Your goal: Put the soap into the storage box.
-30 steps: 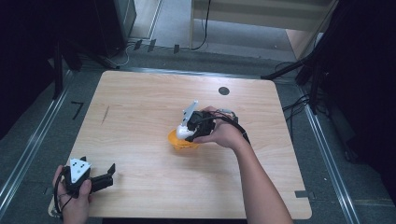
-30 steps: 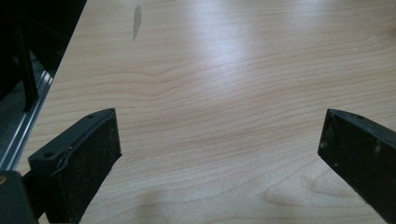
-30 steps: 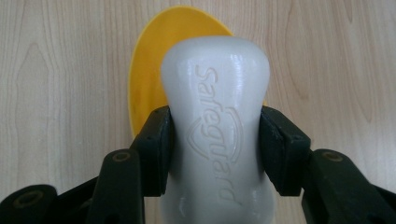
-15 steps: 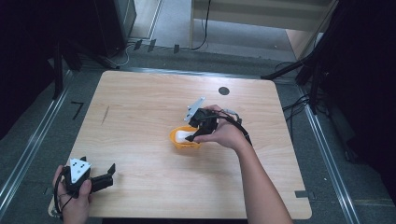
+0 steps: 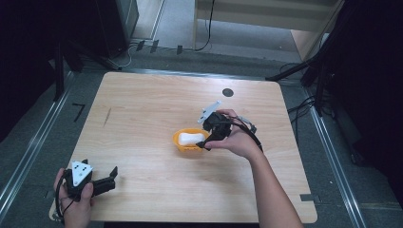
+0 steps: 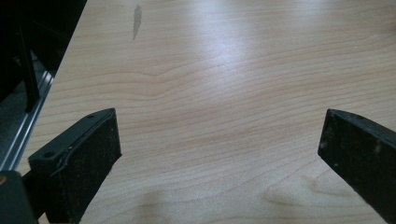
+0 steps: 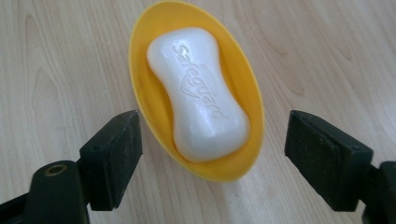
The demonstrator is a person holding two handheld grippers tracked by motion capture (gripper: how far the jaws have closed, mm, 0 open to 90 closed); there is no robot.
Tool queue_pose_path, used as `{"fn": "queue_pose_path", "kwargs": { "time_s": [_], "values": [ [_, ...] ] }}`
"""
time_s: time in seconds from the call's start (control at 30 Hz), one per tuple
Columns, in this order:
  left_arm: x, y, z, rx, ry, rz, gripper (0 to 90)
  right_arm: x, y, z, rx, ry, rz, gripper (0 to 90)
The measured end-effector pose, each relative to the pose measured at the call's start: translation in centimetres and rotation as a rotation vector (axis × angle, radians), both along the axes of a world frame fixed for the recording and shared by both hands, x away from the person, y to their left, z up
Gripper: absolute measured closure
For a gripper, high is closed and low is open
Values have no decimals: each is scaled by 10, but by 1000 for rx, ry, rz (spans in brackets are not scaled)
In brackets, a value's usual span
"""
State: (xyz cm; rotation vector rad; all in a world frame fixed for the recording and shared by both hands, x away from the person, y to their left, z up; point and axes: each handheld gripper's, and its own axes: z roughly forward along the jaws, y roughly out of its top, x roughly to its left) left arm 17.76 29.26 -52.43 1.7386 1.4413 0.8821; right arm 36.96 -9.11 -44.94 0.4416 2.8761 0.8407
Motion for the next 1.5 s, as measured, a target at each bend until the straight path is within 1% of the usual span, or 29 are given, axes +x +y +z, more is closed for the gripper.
{"fn": "queue_pose_path", "kwargs": {
  "time_s": [0.03,0.1,0.13,0.2,0.23,0.3,0.33,0.4,0.47,0.5,0.57,0.6,0.63,0.67,0.7,0.77,0.83,1.03,1.07,1.1,1.13,1.2,1.27,1.3,1.37,1.4,1.43,1.47,1.5],
  "values": [
    [0,0,0,-1,0,0,0,-2,-4,-1,13,-7,-18,196],
    [0,0,0,0,1,1,0,-2,-10,-2,26,13,-31,148],
    [0,0,0,0,1,1,0,-2,-13,-3,36,34,-47,135],
    [0,0,0,0,1,2,0,-3,-16,-4,43,40,-55,136],
    [0,0,0,0,1,2,0,-6,-24,-5,65,44,-69,118],
    [0,0,0,-1,1,3,0,-6,-28,-6,59,58,-88,68],
    [0,0,0,-1,1,3,0,-6,-28,-6,59,58,-88,68],
    [0,0,0,0,2,3,0,-10,-36,-7,82,59,-106,54],
    [0,0,0,0,2,3,0,-11,-39,-8,89,62,-112,40],
    [0,0,0,1,3,4,0,-13,-44,-10,84,84,-125,0],
    [0,0,0,1,3,4,0,-15,-46,-10,88,85,-134,0],
    [0,0,0,0,3,3,0,-19,-52,-13,101,78,-162,0],
    [0,0,0,0,3,3,0,-19,-52,-13,101,78,-162,0],
    [0,0,0,0,1,3,0,-20,-53,-13,98,74,-176,0],
    [0,0,0,0,0,2,0,-23,-60,-15,114,67,-190,0],
    [0,0,0,0,0,3,0,-26,-66,-18,137,76,-195,0],
    [0,0,0,1,0,3,0,-29,-73,-20,146,71,-203,0],
    [0,-1,0,5,4,5,0,-39,-92,-31,161,69,-243,0],
    [0,-1,0,5,4,5,0,-39,-92,-31,161,69,-243,0],
    [0,-1,0,3,1,5,0,-42,-99,-34,172,72,-257,0],
    [0,-1,0,3,1,5,0,-42,-99,-34,172,72,-257,0],
    [0,-1,0,5,2,6,0,-46,-107,-39,177,66,-273,0],
    [1,-1,0,7,2,7,0,-48,-110,-41,178,70,-276,0],
    [1,-1,0,8,2,8,0,-51,-113,-44,164,63,-299,0],
    [1,-1,0,7,2,8,0,-53,-115,-46,165,57,-304,0],
    [0,-1,0,8,2,9,0,-57,-121,-50,175,57,-317,0],
    [0,-1,0,8,2,9,0,-57,-123,-51,177,52,-319,0],
    [0,-1,0,8,2,9,0,-59,-125,-52,179,55,-333,0],
    [0,-1,0,8,2,10,0,-61,-127,-54,189,50,-335,0]
  ]
}}
